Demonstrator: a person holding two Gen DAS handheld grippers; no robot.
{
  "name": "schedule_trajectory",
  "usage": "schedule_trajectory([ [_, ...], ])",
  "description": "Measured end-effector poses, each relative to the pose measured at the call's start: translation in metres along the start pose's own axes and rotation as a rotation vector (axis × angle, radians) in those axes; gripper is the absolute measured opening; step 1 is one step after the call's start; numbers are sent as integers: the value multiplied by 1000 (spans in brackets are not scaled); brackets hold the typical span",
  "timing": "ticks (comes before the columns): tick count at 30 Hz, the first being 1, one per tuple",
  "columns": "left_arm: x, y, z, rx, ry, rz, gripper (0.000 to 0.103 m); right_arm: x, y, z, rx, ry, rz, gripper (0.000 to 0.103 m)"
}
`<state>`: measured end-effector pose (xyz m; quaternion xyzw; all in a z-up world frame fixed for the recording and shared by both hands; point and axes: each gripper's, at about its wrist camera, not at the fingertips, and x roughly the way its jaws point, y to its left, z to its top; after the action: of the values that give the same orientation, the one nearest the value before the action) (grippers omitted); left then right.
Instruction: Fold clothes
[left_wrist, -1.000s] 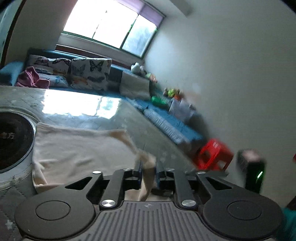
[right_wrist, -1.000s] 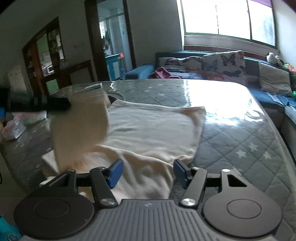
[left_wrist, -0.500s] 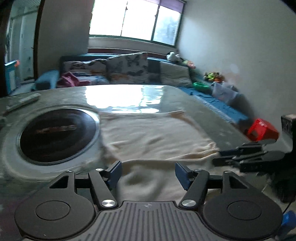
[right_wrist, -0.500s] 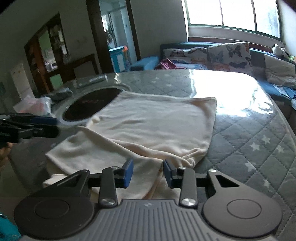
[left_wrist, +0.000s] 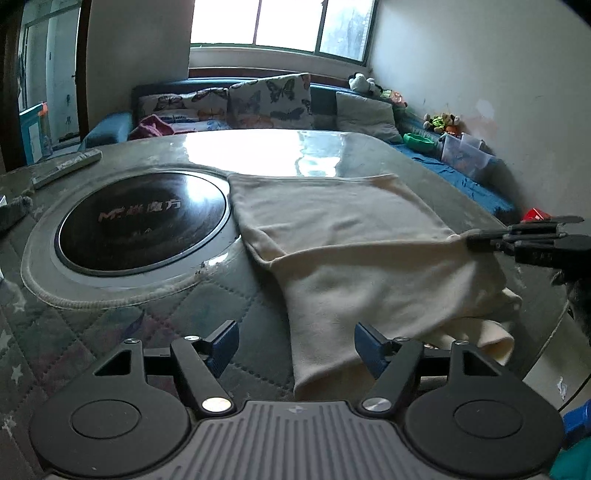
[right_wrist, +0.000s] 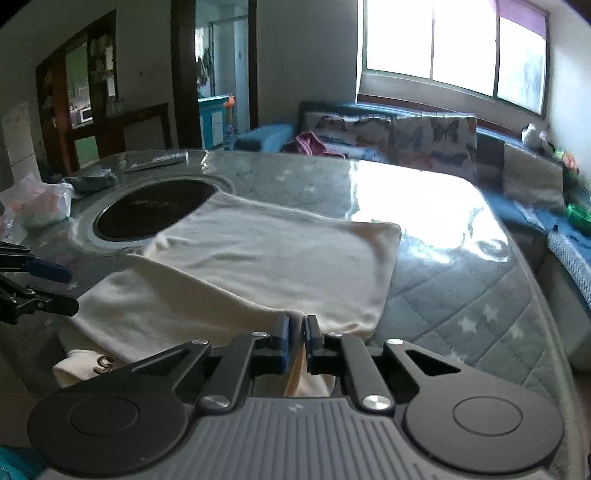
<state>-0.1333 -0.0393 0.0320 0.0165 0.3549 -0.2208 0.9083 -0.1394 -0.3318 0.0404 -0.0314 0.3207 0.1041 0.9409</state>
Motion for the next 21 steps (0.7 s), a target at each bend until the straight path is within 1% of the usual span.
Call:
schedule_trajectory([
  [1,0,0,1,-2,-1,2,72,0,-1,0,2,-1,4,12],
  [3,-4,0,7,-5,-29,-9,72,1,-2,1,6,-3,12,12],
  [5,-9,-2,13,-8,-60,-24,74,1,-3,2,10,-4,20,14],
  [6,-9,-5,17,-4,-69,-34,78,1,-3,2,12,-5,24,14],
  [7,-7,-9,22,13,-66,-43,81,1,-4,2,14,-6,28,15],
  [10,3,-24,32,64,-68,-76,83,3,-5,2,18,-5,40,16],
  [11,7,-28,34,74,-73,-84,86,5,-4,0,16,1,46,18],
  [12,13,-32,36,80,-74,-89,92,8,-3,-1,13,7,51,20],
  [13,18,-36,38,85,-71,-98,94,10,-3,-3,11,13,56,22],
  [16,33,-44,41,91,-50,-141,95,18,0,-8,3,30,72,23],
  [18,41,-48,41,97,-30,-153,94,20,0,-11,-1,38,72,23],
  [21,48,-50,39,94,-21,-165,93,17,-2,-11,10,25,82,24],
])
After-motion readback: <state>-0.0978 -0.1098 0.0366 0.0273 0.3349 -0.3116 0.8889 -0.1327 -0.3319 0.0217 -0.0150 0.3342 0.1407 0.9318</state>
